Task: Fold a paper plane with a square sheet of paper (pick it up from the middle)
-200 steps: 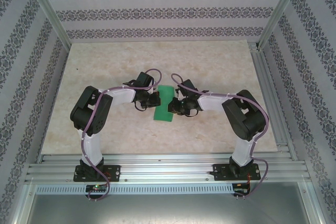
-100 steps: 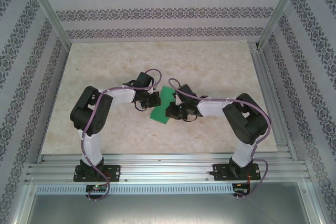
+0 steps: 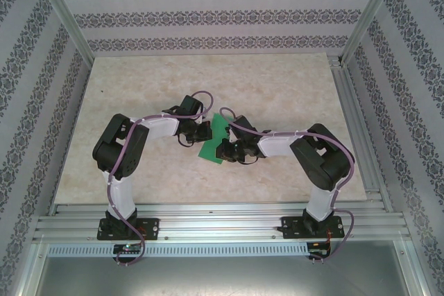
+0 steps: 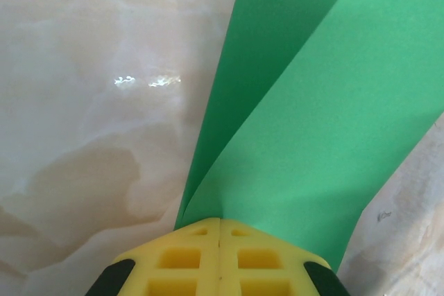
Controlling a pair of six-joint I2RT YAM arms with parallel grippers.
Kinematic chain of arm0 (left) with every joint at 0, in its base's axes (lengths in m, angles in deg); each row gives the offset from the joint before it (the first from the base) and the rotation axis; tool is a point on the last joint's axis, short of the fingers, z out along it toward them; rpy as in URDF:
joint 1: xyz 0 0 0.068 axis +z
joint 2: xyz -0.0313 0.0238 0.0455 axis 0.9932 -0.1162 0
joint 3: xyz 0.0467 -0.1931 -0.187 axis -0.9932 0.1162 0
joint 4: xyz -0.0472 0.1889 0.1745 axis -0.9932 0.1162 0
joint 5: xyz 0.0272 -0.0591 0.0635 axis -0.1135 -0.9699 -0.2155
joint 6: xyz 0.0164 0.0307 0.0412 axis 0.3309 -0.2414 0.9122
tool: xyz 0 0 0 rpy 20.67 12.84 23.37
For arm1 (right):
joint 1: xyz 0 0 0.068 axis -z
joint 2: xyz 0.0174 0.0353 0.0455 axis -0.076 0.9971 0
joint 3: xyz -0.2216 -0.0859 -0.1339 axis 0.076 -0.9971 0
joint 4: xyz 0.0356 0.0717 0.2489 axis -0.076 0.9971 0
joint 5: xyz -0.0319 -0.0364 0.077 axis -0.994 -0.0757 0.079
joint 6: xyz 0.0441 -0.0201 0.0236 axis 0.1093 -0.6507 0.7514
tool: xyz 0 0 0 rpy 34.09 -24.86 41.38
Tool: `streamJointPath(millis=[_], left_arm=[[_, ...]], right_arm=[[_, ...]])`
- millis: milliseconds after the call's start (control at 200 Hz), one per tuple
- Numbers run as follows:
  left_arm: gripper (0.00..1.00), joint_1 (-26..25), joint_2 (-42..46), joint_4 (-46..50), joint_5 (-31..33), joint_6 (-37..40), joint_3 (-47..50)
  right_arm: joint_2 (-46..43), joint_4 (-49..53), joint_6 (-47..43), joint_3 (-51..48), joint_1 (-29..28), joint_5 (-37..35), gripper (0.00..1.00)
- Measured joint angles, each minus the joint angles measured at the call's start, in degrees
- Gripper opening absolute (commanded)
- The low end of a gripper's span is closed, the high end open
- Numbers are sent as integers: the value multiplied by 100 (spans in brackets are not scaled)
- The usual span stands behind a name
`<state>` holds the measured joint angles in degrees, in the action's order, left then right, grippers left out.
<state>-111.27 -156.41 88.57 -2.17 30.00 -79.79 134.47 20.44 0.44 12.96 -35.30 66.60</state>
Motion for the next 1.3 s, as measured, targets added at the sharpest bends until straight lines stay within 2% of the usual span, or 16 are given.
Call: streamJointPath(millis=[545, 779, 884, 1004, 1299], left_arm=[[4, 0, 2, -4, 0, -22, 2], [4, 0, 2, -4, -2, -20, 2], [4, 0, 2, -2, -2, -20, 2], [4, 0, 2, -2, -2, -20, 0], [3, 0, 2, 0, -2, -17, 0]], right_arm=[[-214, -15, 42, -238, -144, 52, 14], [-680, 109, -28, 81, 463, -151, 15], [-481, 109, -175, 595, 719, -299, 15], [-68, 109, -315, 1060, 752, -337, 14], [649, 118, -339, 1165, 872, -337, 14]])
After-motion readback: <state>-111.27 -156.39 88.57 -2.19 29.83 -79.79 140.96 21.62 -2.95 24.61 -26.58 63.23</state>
